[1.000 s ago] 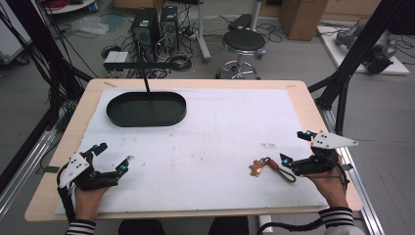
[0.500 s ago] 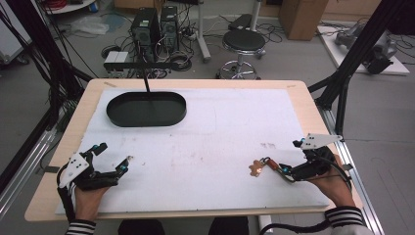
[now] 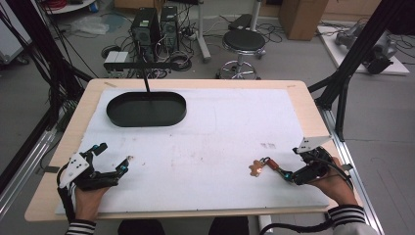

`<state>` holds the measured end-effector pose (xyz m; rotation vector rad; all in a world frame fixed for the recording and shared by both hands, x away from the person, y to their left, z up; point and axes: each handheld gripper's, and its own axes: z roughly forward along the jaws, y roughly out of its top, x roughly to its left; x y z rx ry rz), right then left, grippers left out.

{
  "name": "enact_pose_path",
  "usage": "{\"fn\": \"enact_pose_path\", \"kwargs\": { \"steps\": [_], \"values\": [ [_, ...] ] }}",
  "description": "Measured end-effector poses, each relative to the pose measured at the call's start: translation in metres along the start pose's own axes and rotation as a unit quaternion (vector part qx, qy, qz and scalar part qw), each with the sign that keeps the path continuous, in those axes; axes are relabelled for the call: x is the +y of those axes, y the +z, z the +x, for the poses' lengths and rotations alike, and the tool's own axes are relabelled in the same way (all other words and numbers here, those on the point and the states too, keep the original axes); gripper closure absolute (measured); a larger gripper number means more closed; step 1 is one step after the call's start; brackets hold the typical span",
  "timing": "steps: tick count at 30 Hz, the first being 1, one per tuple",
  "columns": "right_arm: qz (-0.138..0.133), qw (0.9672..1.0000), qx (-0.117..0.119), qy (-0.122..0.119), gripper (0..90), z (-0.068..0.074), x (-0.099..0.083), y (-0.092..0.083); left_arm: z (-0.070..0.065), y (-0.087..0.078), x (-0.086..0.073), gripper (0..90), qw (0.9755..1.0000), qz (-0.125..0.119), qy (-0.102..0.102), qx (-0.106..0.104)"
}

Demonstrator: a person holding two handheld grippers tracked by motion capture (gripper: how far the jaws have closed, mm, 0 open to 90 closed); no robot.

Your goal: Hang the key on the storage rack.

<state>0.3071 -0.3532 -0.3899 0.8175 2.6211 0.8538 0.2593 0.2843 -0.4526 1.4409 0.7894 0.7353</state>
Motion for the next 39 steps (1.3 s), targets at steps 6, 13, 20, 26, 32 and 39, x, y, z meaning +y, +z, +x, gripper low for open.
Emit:
{"fn": "enact_pose_path", "kwargs": {
  "steps": [6,13,20,26,32,39],
  "values": [
    [0.04,0.9991,0.012,-0.004,4.1,-0.001,0.0,0.008,0.0,0.0,0.0,1.7,1.0,0.0,0.0,0.0],
    [0.068,0.9974,0.025,-0.006,5.6,-0.001,-0.003,0.014,0.0,0.0,0.0,1.7,1.0,0.001,0.0,0.0],
    [0.092,0.9946,0.047,-0.006,16.2,0.0,-0.006,0.019,0.0,0.0,0.0,1.7,1.0,-0.001,-0.001,-0.001],
    [0.112,0.992,0.057,-0.008,23.6,0.001,-0.008,0.02,0.0,0.0,0.0,1.7,1.0,0.0,0.0,-0.001],
    [0.125,0.9904,0.058,-0.01,30.0,0.0,-0.008,0.02,0.0,0.0,0.0,1.7,1.0,0.0,0.0,0.0],
    [0.131,0.9891,0.066,-0.017,43.3,-0.002,-0.009,0.02,0.0,0.0,0.0,1.7,1.0,0.0,0.0,-0.001]
  ]
}}
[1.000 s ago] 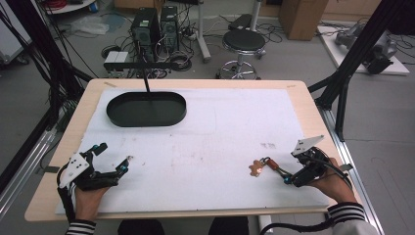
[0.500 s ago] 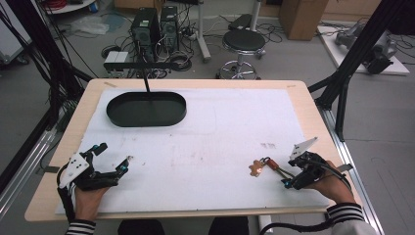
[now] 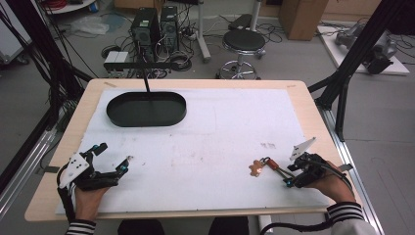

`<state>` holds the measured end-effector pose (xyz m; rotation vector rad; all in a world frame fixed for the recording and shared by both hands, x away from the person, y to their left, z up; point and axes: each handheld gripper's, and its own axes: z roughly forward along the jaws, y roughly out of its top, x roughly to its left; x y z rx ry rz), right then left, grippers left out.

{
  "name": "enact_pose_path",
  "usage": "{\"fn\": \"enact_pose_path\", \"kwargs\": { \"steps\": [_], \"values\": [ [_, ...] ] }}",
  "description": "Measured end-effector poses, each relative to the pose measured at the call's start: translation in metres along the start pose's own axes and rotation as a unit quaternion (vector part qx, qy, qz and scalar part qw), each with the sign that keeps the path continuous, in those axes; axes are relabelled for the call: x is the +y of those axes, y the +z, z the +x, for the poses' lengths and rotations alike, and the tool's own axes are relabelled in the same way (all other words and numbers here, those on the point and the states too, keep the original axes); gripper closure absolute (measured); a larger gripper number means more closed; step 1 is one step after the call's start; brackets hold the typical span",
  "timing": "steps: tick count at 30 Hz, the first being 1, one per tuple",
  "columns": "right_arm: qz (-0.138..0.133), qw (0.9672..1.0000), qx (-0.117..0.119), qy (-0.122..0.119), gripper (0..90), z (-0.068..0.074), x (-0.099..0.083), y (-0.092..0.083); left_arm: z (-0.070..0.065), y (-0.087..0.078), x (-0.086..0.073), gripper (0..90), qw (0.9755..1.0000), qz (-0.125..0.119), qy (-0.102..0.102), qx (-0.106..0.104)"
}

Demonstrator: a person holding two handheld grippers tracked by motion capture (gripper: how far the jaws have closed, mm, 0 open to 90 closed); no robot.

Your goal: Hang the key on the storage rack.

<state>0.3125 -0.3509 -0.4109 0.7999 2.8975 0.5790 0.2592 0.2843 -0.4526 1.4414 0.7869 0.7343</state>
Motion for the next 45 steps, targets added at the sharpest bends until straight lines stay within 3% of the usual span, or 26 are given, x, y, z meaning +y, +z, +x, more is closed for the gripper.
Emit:
{"fn": "enact_pose_path", "kwargs": {
  "steps": [7,14,24,28,33,41,45],
  "values": [
    [0.007,1.0,0.0,0.0,57.5,-0.001,-0.001,0.001,0.0,0.0,0.0,1.7,1.0,0.0,0.001,0.0],
    [0.011,0.9998,-0.001,-0.017,81.5,0.0,0.001,0.001,0.0,0.0,0.0,1.7,1.0,0.0,0.0,0.0],
    [0.0,1.0,0.004,0.002,83.2,-0.001,0.003,0.002,0.0,0.0,0.0,1.7,1.0,0.0,0.0,-0.001],
    [-0.014,0.9999,-0.001,0.002,83.5,-0.001,0.005,0.002,0.0,0.0,0.0,1.7,1.0,0.0,0.0,-0.002],
    [-0.04,0.9991,0.014,0.005,83.8,-0.001,0.013,0.0,0.001,0.0,0.0,1.7,1.0,0.001,-0.002,-0.004],
    [-0.094,0.9951,0.029,0.005,83.9,-0.003,0.029,-0.003,0.001,0.003,0.002,1.7,0.9998,0.015,-0.003,-0.009],
    [-0.133,0.9903,0.041,0.004,83.9,-0.003,0.039,-0.009,0.001,0.006,0.004,1.7,0.9995,0.026,0.001,-0.017]
  ]
}}
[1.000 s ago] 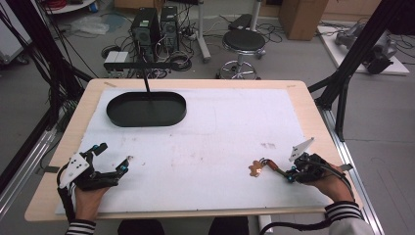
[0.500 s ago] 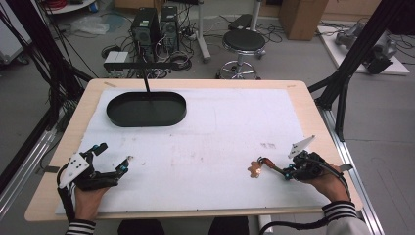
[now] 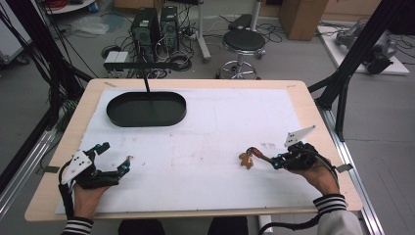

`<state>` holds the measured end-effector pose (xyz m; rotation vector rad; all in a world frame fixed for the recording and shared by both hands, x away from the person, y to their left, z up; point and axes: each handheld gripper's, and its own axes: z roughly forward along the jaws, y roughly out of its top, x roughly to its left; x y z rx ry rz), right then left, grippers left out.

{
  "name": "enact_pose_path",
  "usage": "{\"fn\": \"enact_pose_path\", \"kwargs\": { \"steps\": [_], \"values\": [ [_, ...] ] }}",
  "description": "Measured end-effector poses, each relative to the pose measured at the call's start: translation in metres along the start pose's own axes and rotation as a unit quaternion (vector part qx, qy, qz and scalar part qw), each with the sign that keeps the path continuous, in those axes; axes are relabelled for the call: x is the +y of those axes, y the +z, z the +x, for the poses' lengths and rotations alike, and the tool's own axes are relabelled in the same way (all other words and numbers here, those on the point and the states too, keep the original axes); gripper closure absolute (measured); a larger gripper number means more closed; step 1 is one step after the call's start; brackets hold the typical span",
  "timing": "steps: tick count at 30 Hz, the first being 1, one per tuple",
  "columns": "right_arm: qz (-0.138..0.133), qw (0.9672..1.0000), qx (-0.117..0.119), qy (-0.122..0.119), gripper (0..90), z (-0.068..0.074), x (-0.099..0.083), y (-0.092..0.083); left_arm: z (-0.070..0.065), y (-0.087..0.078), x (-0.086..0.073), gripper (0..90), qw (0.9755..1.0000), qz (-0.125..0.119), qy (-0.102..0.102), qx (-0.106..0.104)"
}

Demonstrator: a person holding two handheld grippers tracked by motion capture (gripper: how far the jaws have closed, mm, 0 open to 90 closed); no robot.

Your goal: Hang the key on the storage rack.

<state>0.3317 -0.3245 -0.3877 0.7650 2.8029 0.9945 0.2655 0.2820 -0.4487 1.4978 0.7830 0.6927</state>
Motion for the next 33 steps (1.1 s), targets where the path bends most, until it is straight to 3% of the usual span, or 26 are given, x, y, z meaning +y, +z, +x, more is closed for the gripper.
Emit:
{"fn": "enact_pose_path", "kwargs": {
  "steps": [7,9,16,23,28,33],
  "values": [
    [-0.05,0.9982,0.012,-0.032,83.8,0.005,0.027,-0.002,0.004,0.006,0.02,1.7,0.9995,0.023,0.007,-0.021],
    [-0.061,0.9971,0.015,-0.042,83.9,0.007,0.037,-0.001,0.007,0.008,0.027,1.7,0.9988,0.031,0.009,-0.036],
    [-0.079,0.9933,0.032,-0.078,83.8,0.013,0.07,0.007,0.013,0.014,0.049,1.7,0.9945,0.062,0.018,-0.083],
    [-0.085,0.9876,0.052,-0.121,83.8,0.02,0.108,0.021,0.018,0.019,0.069,1.7,0.9917,0.058,0.01,-0.115],
    [-0.086,0.9836,0.061,-0.146,83.8,0.026,0.133,0.029,0.019,0.023,0.082,1.7,0.9899,0.058,0.02,-0.128],
    [-0.097,0.9774,0.073,-0.173,83.7,0.032,0.158,0.039,0.018,0.027,0.092,1.7,0.9875,0.057,0.025,-0.144]
  ]
}}
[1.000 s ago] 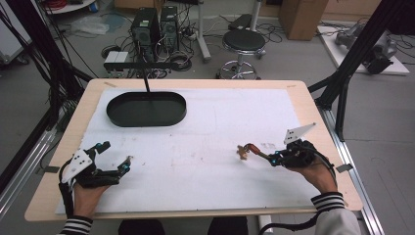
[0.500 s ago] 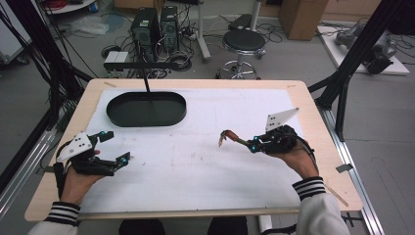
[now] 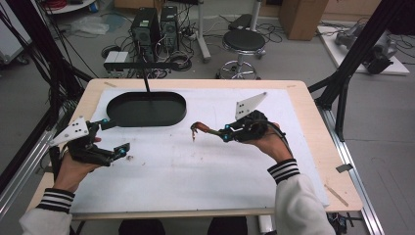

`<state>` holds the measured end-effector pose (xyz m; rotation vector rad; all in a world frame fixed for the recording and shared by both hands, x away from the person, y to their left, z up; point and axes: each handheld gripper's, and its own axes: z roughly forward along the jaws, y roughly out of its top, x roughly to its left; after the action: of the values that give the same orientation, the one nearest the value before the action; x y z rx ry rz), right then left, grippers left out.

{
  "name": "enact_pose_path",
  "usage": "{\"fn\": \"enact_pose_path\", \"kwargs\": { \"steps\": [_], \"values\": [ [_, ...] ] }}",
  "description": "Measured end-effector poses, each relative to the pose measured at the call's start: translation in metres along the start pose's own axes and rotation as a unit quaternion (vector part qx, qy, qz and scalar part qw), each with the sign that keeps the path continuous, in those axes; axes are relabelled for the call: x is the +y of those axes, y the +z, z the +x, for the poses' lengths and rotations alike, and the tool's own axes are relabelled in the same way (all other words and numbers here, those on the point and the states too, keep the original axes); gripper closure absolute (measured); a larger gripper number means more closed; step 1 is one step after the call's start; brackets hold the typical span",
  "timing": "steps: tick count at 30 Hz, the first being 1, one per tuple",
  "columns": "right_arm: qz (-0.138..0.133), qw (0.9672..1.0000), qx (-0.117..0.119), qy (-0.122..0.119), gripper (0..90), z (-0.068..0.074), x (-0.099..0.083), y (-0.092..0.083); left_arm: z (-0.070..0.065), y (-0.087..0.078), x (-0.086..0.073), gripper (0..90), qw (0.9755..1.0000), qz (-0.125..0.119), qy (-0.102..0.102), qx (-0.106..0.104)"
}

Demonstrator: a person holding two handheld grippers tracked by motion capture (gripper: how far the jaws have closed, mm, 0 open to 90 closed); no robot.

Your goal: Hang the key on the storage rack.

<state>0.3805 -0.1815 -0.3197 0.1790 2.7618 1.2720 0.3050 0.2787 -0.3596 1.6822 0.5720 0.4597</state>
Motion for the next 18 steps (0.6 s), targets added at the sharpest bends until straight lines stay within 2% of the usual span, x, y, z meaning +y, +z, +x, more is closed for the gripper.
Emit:
{"fn": "enact_pose_path", "kwargs": {
  "steps": [4,10,18],
  "values": [
    [-0.004,0.9999,0.007,-0.012,83.7,0.0,0.007,0.006,0.0,0.004,0.008,1.7,0.9998,0.004,0.005,-0.017],
    [-0.015,0.9995,0.014,-0.024,83.7,0.001,0.011,0.013,-0.001,0.016,0.024,1.7,0.9988,0.016,0.028,-0.037],
    [-0.018,0.9989,0.023,-0.036,83.7,0.006,0.015,0.017,-0.001,0.039,0.041,1.7,0.9957,0.03,0.041,-0.077]
  ]
}}
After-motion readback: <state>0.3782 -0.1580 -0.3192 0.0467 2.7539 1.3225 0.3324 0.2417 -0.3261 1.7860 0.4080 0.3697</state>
